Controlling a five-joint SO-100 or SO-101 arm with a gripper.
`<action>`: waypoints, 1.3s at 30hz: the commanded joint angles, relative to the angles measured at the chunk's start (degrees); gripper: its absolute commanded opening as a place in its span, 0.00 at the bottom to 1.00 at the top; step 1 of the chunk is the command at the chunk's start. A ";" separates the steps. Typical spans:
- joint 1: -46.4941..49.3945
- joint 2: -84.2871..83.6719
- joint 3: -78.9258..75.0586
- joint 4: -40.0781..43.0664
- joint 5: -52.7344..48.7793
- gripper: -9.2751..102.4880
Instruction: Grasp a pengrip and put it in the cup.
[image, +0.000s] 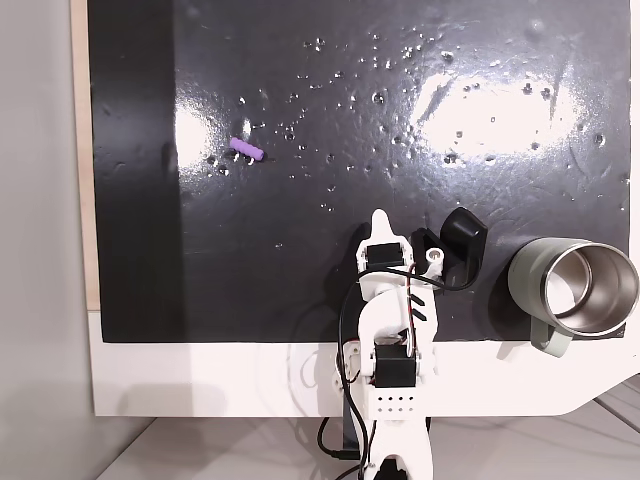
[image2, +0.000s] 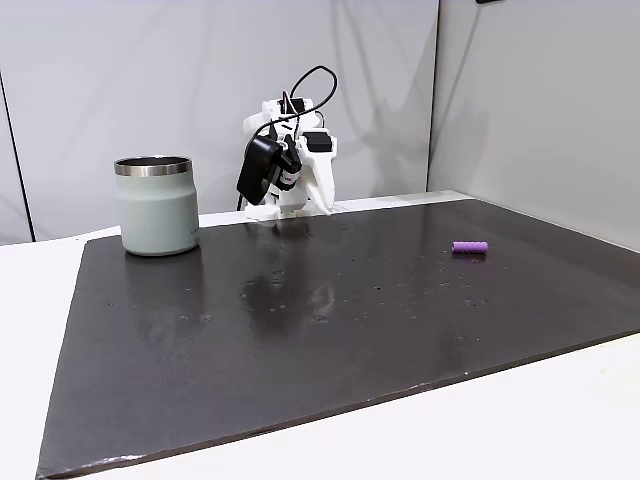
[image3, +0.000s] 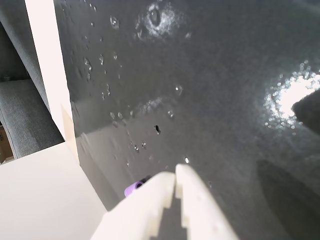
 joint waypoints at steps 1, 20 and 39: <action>-3.25 0.88 0.62 -4.57 -4.13 0.08; -6.24 0.88 -1.23 -2.02 -4.22 0.08; -23.99 -67.41 -41.92 -8.70 -17.67 0.08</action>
